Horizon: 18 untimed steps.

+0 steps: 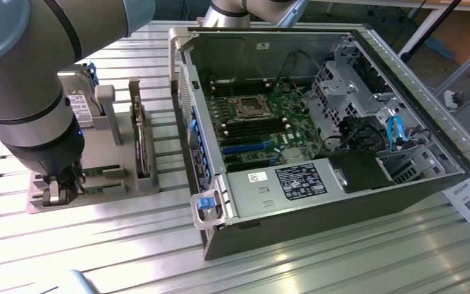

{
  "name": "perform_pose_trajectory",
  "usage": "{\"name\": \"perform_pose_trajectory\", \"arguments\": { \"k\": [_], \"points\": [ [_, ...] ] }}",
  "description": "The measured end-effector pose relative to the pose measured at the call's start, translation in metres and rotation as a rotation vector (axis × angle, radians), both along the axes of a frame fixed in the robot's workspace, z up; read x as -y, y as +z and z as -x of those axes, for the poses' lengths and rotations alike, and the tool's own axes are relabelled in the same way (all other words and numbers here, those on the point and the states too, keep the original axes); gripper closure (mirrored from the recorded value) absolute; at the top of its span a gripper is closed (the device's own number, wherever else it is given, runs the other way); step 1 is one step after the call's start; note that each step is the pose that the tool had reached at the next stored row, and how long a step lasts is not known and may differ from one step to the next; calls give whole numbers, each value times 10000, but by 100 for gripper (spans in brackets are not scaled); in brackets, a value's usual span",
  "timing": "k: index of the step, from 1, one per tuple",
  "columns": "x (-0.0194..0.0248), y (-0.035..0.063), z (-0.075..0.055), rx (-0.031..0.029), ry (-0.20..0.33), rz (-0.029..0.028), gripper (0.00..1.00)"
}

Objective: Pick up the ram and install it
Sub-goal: 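Pick up the ram and move it above insertion slot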

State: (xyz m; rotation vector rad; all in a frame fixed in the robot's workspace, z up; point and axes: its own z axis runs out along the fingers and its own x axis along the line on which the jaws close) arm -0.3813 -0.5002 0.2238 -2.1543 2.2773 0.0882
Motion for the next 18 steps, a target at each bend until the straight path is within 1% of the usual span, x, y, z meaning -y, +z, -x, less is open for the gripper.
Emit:
{"name": "perform_pose_trajectory", "arguments": {
  "k": [6, 9, 12, 18],
  "points": [
    [-2, -3, 0, -3, 0, 2, 75],
    [-2, -49, 1, -2, 0, 2, 75],
    [-2, -62, -2, -2, -1, 5, 75],
    [-2, -63, -78, -6, 0, 4, 75]
  ]
}}
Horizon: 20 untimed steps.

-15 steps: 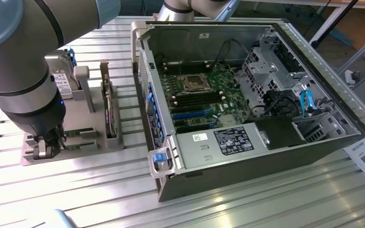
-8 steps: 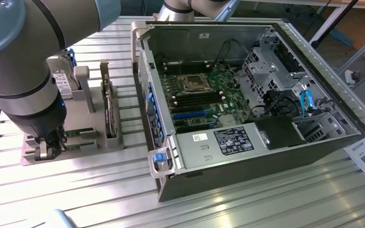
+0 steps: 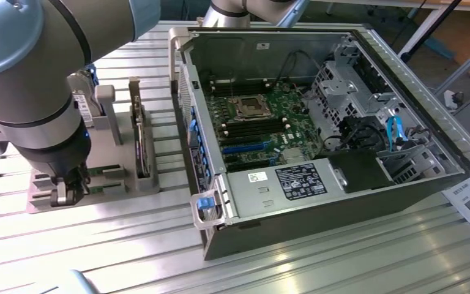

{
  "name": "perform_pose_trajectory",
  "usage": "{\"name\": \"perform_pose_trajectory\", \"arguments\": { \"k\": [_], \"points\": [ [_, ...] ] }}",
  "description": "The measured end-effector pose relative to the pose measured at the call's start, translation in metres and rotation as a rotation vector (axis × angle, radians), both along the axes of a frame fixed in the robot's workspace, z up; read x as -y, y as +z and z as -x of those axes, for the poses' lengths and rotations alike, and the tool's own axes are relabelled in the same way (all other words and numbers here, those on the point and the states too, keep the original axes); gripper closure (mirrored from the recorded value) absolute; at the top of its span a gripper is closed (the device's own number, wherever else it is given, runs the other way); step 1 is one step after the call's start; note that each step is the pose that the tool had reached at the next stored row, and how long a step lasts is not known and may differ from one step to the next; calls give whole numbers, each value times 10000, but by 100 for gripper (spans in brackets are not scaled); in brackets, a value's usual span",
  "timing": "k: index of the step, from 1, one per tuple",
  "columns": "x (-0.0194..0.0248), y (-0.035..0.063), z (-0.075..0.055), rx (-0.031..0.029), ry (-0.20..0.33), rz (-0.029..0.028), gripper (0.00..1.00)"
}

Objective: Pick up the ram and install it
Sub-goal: 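Pick up the ram and move it above insertion slot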

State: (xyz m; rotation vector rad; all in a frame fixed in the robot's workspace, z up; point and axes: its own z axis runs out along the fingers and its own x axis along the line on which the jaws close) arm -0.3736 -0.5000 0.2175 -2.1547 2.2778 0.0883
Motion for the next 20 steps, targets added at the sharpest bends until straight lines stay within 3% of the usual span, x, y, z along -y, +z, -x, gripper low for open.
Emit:
{"name": "perform_pose_trajectory", "arguments": {
  "k": [3, 20],
  "points": [
    [0, 0, -57, -8, 1, 0, 75],
    [0, -35, -67, -8, 111, 15, 75]
  ]
}}
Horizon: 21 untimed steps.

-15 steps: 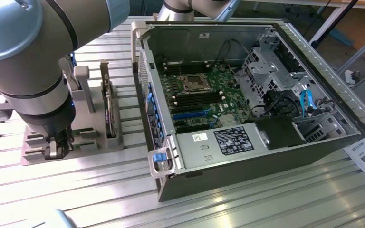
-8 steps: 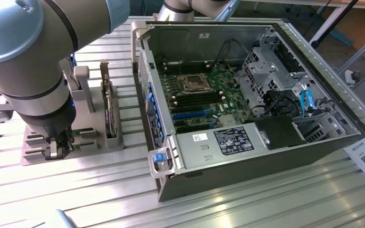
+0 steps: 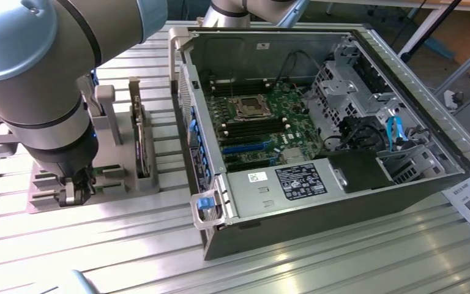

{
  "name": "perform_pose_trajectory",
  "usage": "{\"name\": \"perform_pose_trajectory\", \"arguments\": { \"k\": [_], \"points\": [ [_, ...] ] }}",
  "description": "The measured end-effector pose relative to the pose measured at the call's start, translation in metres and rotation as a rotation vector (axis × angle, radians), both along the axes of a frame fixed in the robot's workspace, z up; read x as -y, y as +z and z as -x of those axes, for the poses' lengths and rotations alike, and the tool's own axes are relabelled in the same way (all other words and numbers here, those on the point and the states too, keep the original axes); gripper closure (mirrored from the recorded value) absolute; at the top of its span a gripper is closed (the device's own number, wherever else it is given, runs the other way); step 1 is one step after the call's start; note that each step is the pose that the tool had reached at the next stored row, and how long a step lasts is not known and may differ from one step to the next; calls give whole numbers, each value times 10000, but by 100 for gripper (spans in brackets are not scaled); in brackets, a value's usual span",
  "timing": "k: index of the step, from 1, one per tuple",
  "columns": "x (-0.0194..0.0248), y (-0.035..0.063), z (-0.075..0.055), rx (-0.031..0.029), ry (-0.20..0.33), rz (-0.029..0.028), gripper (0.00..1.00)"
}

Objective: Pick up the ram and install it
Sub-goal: 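Pick up the ram and move it above insertion slot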

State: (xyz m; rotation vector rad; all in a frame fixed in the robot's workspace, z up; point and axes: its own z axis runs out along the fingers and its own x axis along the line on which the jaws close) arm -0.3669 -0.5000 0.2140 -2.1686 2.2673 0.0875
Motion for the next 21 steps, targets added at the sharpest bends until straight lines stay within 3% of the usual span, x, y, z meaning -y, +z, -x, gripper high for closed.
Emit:
{"name": "perform_pose_trajectory", "arguments": {
  "k": [15, 21],
  "points": [
    [-55, -31, -7, 1, 0, 15, 75],
    [-57, -31, -20, 1, 1, 15, 75]
  ]
}}
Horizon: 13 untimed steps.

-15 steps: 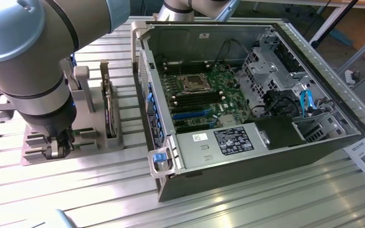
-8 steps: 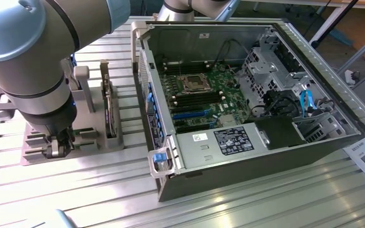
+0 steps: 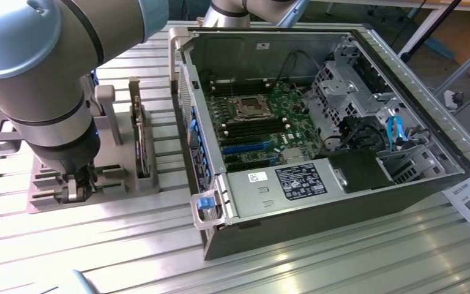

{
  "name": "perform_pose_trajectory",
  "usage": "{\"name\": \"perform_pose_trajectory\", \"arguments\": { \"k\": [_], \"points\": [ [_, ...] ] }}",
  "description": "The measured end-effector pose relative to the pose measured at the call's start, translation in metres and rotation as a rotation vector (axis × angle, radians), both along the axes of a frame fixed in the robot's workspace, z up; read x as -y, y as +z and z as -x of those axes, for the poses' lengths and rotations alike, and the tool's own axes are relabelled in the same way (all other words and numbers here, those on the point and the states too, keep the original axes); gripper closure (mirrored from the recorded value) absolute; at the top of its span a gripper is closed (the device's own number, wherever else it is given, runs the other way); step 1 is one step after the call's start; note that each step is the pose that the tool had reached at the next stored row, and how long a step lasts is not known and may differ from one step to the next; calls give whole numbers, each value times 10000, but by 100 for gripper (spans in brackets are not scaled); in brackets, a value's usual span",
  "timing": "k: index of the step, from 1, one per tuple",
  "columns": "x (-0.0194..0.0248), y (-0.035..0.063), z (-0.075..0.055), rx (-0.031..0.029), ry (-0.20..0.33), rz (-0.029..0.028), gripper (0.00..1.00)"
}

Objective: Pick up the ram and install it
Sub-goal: 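Pick up the ram and move it above insertion slot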

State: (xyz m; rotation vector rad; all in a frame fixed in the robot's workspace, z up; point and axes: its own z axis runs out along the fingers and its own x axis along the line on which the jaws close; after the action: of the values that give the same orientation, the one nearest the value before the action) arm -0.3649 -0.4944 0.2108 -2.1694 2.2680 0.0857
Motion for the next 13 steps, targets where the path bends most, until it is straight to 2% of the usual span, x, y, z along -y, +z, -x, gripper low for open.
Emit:
{"name": "perform_pose_trajectory", "arguments": {
  "k": [13],
  "points": [
    [0, 0, -26, -1, -1, 1, 75]
  ]
}}
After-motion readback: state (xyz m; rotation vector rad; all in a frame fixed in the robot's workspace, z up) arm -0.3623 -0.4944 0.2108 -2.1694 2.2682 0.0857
